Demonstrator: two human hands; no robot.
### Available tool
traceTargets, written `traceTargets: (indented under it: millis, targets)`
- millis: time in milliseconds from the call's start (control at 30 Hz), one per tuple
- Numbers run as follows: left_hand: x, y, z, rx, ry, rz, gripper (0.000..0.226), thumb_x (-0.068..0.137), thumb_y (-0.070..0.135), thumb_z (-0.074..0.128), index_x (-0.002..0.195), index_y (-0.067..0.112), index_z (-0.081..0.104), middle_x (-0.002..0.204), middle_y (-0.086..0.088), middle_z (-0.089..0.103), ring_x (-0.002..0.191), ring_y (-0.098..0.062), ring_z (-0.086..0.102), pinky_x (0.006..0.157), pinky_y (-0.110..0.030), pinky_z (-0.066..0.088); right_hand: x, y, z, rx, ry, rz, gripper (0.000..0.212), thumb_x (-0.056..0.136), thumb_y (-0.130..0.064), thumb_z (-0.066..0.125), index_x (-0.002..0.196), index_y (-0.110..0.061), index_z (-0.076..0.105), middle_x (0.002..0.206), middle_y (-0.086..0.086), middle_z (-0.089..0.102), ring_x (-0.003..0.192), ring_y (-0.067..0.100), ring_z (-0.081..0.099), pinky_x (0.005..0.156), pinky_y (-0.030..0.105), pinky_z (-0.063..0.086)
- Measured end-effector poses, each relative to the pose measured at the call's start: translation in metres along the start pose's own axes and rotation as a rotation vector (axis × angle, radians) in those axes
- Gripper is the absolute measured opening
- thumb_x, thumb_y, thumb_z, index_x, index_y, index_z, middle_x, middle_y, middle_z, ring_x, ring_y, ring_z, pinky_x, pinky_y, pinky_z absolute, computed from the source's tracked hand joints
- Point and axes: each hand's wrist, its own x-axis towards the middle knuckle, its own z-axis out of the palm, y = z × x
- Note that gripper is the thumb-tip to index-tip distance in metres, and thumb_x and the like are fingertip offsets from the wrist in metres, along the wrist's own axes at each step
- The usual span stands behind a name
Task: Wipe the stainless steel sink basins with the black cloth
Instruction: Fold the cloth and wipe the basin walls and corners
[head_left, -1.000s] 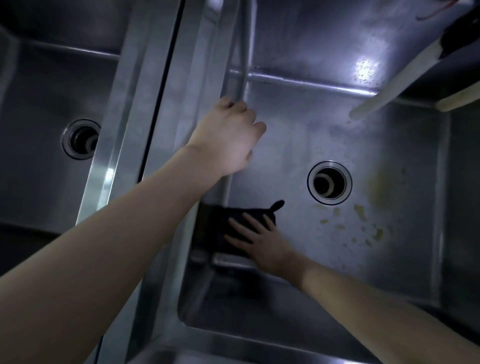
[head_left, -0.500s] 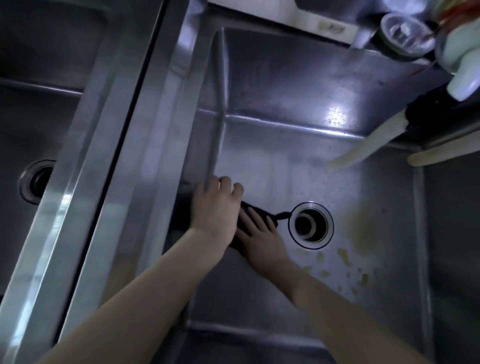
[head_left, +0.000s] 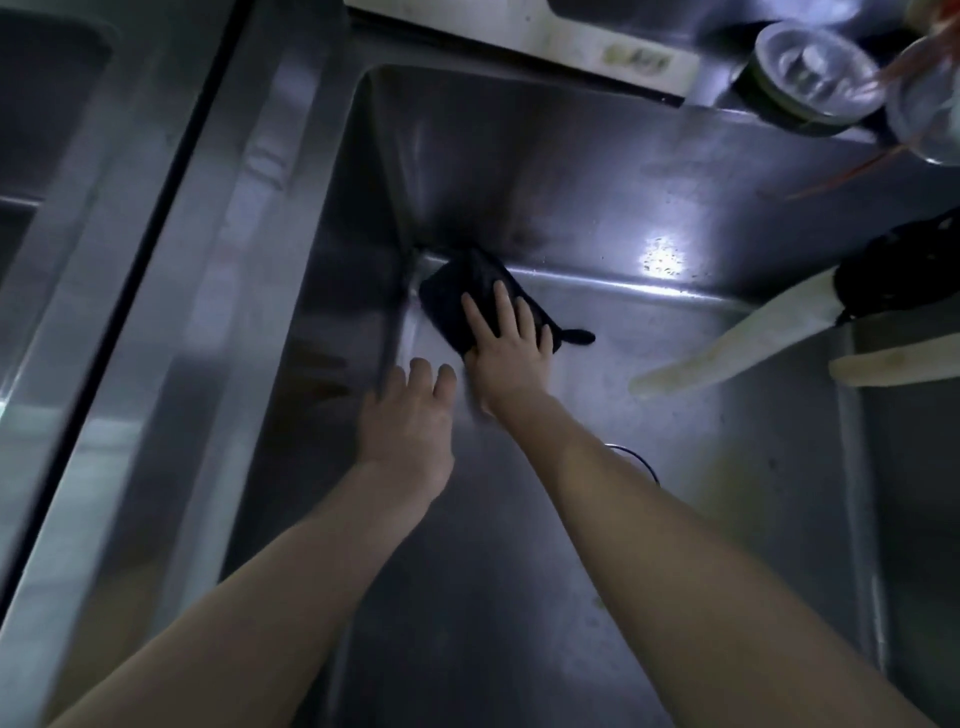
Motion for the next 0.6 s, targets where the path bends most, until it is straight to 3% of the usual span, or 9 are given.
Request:
traceTargets:
  millis: [167,300,400,500,600]
  targets:
    - [-0.021,0.011,0.016,-0.143,-0.098,-0.058,0.072,0.084,0.027,0.057,0.145,0.017,0.021,0.127,-0.008,0.046,0.115,-0.03,0.047,0.08,-0.04,0.045,-0.099,0.02,0.032,-0.043,-0.027,-0.139,0.064,0.091,-0.041,0.033,0.15,-0.037,0.009,0.161,0.004,0.0,0.146,0.03,0.004,0.114,0.057,0.014]
    - [-0.042,0.019,0.034,-0.165,-0.106,-0.071,0.069,0.078,0.023,0.065,0.14,0.012,0.037,0.11,-0.015,0.057,0.095,-0.034,0.057,0.069,-0.041,0.049,-0.17,0.038,0.056,-0.104,-0.033,-0.243,0.069,0.084,-0.041,0.052,0.148,-0.037,0.024,0.158,0.004,0.02,0.143,0.03,0.023,0.107,0.058,0.03]
    - [-0.046,0.023,0.045,-0.193,-0.078,-0.012,0.073,0.075,0.02,0.067,0.141,0.006,0.037,0.113,-0.016,0.059,0.095,-0.034,0.058,0.066,-0.041,0.051,-0.155,0.052,0.045,-0.116,-0.045,-0.305,0.065,0.086,-0.04,0.048,0.147,-0.038,0.026,0.157,0.002,0.023,0.142,0.028,0.026,0.108,0.057,0.03]
    - [-0.042,0.028,0.045,-0.183,-0.051,-0.001,0.075,0.081,0.026,0.061,0.146,0.011,0.026,0.14,-0.011,0.044,0.115,-0.031,0.051,0.081,-0.041,0.049,-0.11,0.065,0.022,-0.125,-0.068,-0.227,0.061,0.086,-0.04,0.033,0.147,-0.037,0.026,0.158,0.004,0.021,0.142,0.03,0.026,0.11,0.056,0.026]
    - [-0.033,0.037,0.044,-0.231,-0.058,0.091,0.066,0.084,0.023,0.055,0.144,0.018,0.028,0.146,-0.009,0.035,0.123,-0.031,0.043,0.088,-0.043,0.049,-0.066,0.091,-0.007,-0.112,-0.056,-0.105,0.061,0.094,-0.036,0.037,0.15,-0.038,0.013,0.161,0.001,0.005,0.146,0.027,0.008,0.114,0.054,0.014]
